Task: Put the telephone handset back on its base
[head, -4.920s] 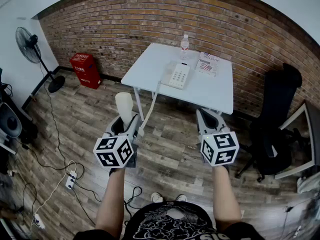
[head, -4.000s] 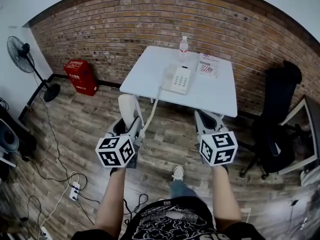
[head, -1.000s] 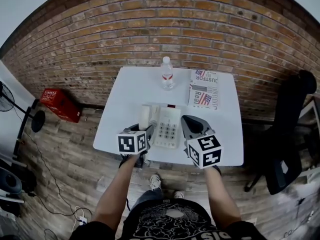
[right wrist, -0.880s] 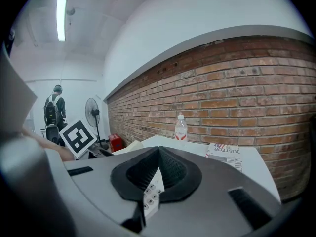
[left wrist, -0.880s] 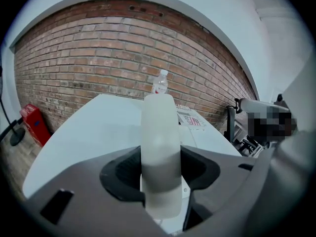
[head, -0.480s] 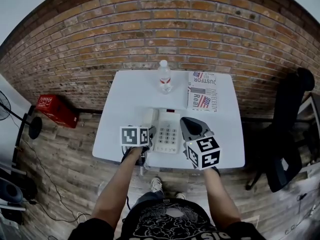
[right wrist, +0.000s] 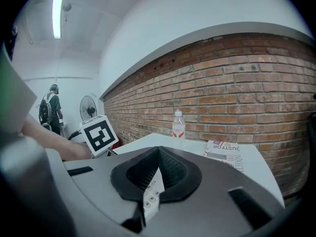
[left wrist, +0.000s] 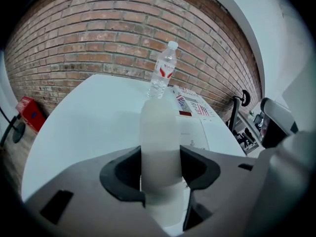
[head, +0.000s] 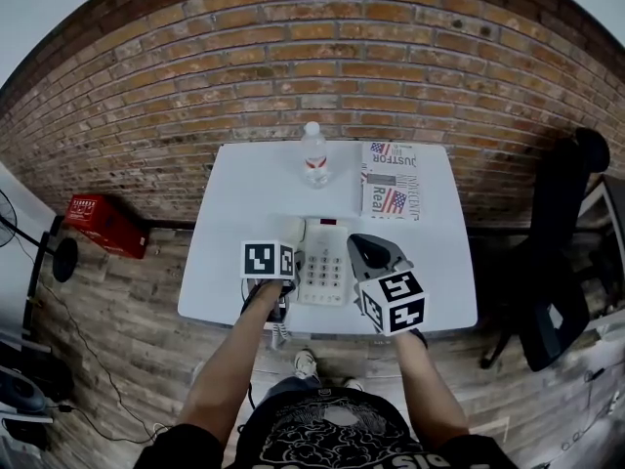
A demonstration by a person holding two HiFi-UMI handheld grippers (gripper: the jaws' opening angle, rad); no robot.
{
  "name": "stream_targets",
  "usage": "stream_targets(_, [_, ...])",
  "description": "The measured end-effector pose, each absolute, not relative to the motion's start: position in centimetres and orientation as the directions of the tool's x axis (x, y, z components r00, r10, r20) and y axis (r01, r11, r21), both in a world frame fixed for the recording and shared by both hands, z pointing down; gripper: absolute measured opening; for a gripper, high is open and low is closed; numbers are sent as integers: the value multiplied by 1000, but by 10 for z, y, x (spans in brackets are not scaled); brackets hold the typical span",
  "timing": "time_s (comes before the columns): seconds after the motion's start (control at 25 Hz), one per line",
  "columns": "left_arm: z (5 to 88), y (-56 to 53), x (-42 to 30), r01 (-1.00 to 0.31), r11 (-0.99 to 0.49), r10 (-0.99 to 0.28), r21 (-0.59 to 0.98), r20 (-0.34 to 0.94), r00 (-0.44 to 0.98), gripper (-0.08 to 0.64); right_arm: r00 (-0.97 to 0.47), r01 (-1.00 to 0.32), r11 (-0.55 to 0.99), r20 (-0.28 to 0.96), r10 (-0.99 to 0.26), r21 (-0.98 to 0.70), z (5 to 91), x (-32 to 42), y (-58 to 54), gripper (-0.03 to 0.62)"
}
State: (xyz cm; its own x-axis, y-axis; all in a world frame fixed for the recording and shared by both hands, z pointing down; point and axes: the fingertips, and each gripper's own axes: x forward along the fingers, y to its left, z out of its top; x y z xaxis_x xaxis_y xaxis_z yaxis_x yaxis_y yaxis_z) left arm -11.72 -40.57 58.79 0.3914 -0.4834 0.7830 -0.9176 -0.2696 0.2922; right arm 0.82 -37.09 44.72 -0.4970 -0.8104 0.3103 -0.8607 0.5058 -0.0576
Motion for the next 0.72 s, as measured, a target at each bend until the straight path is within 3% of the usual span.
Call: stream_targets(0.72, [589,-407,-115,-907,-301,-488,296,769,413,229,-498,-860,506,334,-800,-68,458,3,-373,2])
